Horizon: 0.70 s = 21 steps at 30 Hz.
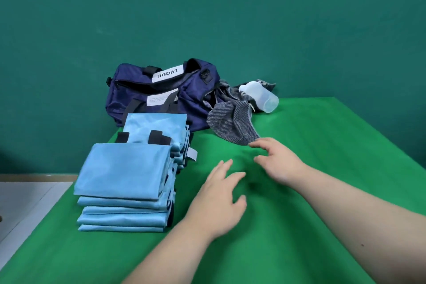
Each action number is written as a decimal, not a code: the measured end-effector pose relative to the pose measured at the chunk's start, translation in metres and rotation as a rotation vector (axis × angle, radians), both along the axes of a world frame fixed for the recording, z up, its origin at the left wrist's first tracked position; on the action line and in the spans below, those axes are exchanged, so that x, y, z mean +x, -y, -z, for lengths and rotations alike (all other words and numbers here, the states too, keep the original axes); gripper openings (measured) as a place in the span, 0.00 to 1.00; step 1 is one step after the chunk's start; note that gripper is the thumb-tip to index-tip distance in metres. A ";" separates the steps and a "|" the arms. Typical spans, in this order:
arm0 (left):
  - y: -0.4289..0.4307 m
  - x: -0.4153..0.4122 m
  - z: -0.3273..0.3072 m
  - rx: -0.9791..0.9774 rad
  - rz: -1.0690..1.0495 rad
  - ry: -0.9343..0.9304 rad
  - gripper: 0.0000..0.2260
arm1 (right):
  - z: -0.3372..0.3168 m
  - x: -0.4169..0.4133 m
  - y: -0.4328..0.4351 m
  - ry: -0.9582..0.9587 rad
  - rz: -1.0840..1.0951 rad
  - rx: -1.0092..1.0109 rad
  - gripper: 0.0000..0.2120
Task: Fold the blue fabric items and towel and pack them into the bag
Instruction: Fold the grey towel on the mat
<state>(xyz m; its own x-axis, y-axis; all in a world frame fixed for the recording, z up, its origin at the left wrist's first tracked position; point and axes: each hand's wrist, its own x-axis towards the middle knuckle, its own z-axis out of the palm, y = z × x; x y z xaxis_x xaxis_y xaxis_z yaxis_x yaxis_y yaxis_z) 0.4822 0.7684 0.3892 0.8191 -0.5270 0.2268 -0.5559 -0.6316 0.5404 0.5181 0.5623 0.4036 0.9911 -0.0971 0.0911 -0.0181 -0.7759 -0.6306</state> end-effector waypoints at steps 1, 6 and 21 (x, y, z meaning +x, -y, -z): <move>0.006 0.009 0.003 -0.018 -0.033 0.004 0.24 | 0.001 0.008 0.004 -0.008 -0.016 -0.030 0.20; 0.027 0.031 0.027 -0.008 -0.131 0.053 0.28 | 0.007 0.064 0.013 -0.051 -0.064 -0.183 0.28; 0.026 0.030 0.037 0.033 -0.166 0.147 0.28 | 0.027 0.008 0.020 -0.064 -0.231 -0.535 0.25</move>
<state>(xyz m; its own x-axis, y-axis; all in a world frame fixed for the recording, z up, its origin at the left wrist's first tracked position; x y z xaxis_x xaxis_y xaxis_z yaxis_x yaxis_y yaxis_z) 0.5122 0.7427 0.3518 0.8545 -0.3971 0.3347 -0.5143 -0.7367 0.4391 0.5258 0.5425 0.3764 0.9863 0.1650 0.0071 0.1642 -0.9745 -0.1532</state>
